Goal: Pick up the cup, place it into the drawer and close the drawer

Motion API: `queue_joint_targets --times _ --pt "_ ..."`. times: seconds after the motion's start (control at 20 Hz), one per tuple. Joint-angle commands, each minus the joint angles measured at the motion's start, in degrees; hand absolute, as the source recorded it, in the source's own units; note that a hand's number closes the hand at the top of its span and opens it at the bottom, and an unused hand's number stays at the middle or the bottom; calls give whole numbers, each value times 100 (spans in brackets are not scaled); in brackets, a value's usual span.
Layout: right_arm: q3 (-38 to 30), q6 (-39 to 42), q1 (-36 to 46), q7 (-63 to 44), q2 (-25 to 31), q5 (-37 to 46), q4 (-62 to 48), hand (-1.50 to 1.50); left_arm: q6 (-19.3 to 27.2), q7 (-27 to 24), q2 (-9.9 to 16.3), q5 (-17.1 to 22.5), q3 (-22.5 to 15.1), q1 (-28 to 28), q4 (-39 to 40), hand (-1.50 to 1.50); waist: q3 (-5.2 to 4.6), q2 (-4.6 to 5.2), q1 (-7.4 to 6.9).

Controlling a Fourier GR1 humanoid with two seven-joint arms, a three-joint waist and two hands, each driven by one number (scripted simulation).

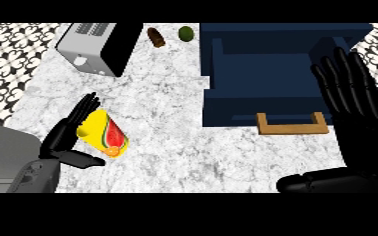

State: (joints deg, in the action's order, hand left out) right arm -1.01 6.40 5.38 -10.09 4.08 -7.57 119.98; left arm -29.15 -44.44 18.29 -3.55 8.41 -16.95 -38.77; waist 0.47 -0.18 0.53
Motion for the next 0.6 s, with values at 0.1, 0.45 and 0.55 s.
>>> queue_joint_targets --times 0.1,0.45,0.55 --pt "-292 84 103 -296 200 -370 270 -150 -536 -541 -281 1 -203 -110 618 -150 -60 41 67" --pt "132 -29 11 237 -128 180 -161 -150 -835 -575 -244 178 -248 -345 995 -150 -62 56 46" --pt "-22 54 34 194 -25 -4 -125 -150 -843 -491 -217 258 -207 -475 1076 -150 -59 49 43"
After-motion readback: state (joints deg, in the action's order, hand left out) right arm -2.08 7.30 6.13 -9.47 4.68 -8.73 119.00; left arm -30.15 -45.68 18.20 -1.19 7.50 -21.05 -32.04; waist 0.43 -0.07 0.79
